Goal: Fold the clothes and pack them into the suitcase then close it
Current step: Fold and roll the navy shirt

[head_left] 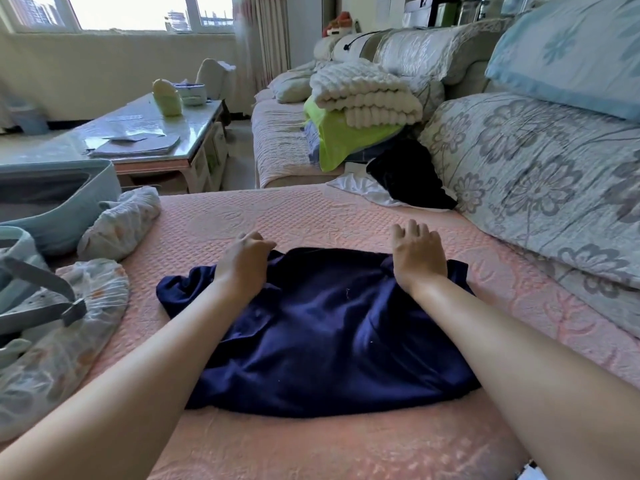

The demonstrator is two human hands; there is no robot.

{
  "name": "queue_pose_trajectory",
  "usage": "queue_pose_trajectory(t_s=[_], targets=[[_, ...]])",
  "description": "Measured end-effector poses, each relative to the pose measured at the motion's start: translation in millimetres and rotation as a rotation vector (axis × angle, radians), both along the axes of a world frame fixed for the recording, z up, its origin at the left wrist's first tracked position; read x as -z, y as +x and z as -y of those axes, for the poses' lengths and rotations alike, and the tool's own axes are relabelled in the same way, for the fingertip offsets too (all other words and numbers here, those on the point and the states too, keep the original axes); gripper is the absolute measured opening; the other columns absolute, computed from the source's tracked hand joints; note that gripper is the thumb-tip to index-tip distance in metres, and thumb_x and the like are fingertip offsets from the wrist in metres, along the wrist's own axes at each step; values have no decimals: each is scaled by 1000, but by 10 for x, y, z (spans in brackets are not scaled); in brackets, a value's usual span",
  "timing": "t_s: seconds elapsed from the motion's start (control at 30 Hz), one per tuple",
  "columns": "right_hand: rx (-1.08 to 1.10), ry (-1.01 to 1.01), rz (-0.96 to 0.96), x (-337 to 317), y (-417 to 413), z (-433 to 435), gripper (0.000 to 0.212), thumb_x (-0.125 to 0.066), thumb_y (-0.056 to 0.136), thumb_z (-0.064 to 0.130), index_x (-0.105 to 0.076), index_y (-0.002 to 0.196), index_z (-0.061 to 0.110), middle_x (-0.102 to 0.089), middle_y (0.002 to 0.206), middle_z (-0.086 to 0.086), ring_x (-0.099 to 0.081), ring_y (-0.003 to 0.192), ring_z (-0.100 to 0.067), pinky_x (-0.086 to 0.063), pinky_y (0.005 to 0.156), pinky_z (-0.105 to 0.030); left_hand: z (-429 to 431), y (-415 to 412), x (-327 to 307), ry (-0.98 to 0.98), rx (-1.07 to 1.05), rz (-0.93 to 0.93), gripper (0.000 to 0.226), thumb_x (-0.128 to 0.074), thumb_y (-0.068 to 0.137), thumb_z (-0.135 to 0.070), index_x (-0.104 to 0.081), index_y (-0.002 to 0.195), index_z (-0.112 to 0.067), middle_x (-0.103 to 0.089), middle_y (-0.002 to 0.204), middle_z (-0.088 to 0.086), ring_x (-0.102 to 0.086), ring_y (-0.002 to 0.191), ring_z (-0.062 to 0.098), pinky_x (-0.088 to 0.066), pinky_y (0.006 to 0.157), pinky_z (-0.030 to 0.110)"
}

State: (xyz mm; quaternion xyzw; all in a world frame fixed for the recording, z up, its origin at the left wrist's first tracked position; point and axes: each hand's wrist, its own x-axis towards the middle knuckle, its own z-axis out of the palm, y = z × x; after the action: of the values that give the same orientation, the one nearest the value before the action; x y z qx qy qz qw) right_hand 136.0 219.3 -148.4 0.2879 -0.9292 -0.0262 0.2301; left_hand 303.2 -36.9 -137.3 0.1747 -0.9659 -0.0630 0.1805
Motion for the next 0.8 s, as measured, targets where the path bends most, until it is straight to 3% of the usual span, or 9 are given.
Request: queue_pose_trajectory(t_s=[0.1, 0.2, 0.27, 0.33, 0.4, 0.5, 0.63, 0.73, 0.8], targets=[[-352, -2, 43, 81, 83, 142, 45, -57, 78, 0, -62, 121, 12, -57, 110, -13, -56, 99, -36, -44, 86, -44, 4, 98, 45, 148, 91, -44, 33, -56, 94, -9, -69, 121, -22, -62, 115, 4, -58, 106, 28, -47, 89, 37], [-382, 177, 284, 134, 310, 359, 46, -51, 90, 17, -55, 135, 22, -56, 126, -7, -52, 118, -30, -37, 102, -42, -31, 358, 78, 175, 296, 79, 26, -62, 90, -38, -70, 114, -35, -63, 116, -11, -60, 108, 16, -46, 97, 35], [-285, 337, 310, 143, 428, 487, 48, -48, 93, 22, -46, 141, 23, -51, 134, -6, -48, 125, -28, -34, 105, -41, -27, 593, 118, 72, 309, 223, 55, -55, 74, -71, -64, 121, -44, -55, 130, -16, -51, 122, 11, -44, 103, 38], [-257, 376, 280, 110, 525, 588, 50, -49, 92, 20, -44, 142, 22, -49, 135, -7, -47, 126, -28, -33, 105, -42, -1, 775, 168, 17, 237, 366, 84, -48, 61, -84, -53, 135, -45, -42, 145, -13, -42, 132, 12, -43, 105, 39], [-314, 338, 276, 73, 625, 692, 50, -50, 91, 20, -45, 141, 23, -50, 135, -7, -47, 125, -28, -34, 105, -42, 37, 851, 162, 64, 179, 345, 81, -55, 65, -76, -52, 138, -40, -46, 142, -11, -47, 129, 14, -45, 103, 37], [-458, 258, 335, 41, 823, 876, 48, -50, 93, 23, -51, 141, 29, -50, 137, -4, -45, 126, -27, -34, 107, -40, 70, 818, 108, -24, 126, 237, 32, -56, 86, -40, -69, 114, -30, -67, 114, -6, -62, 109, 21, -50, 86, 34], [-560, 279, 334, 59, 1058, 1155, 48, -52, 93, 32, -53, 141, 28, -44, 148, -3, -38, 134, -27, -32, 109, -40, 86, 778, 14, 72, -144, 61, 18, -45, 98, -20, -61, 106, -13, -68, 101, 13, -65, 95, 34, -47, 75, 39], [-558, 233, 442, 79, 1159, 1332, 61, -47, 96, 34, -33, 155, 30, -32, 160, -3, -30, 144, -25, -27, 115, -39, 322, 824, -30, 181, -372, -54, 16, -41, 98, -12, -56, 103, -8, -67, 100, 24, -64, 95, 40, -47, 77, 40], [-529, 224, 527, 89, 1176, 1416, 68, -45, 97, 34, -17, 159, 34, -19, 166, -3, -20, 151, -23, -22, 119, -40, 453, 883, -5, 150, -458, -15, 18, -40, 96, -8, -56, 106, -8, -65, 106, 23, -62, 101, 40, -47, 82, 41]])
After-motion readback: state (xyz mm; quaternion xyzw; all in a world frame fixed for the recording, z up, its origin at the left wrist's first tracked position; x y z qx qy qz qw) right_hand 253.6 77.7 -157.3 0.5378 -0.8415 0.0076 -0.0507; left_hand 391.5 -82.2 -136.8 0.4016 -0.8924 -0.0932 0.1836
